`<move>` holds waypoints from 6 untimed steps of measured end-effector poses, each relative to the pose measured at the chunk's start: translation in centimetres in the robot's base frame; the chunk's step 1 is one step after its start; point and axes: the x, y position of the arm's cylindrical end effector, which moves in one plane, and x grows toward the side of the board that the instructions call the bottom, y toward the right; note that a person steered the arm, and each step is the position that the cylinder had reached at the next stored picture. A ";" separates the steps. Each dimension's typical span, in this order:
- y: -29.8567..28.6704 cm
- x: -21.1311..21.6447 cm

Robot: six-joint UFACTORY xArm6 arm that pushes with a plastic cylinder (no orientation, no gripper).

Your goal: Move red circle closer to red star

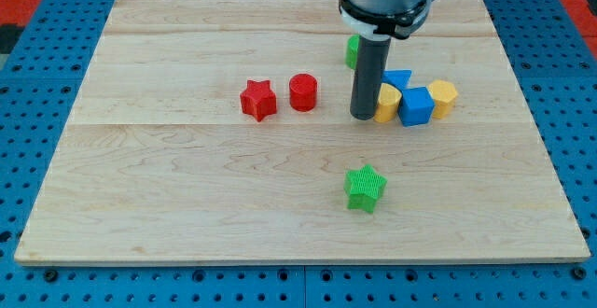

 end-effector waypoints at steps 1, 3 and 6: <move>0.0 0.0; -1.7 -1.8; -9.3 -2.5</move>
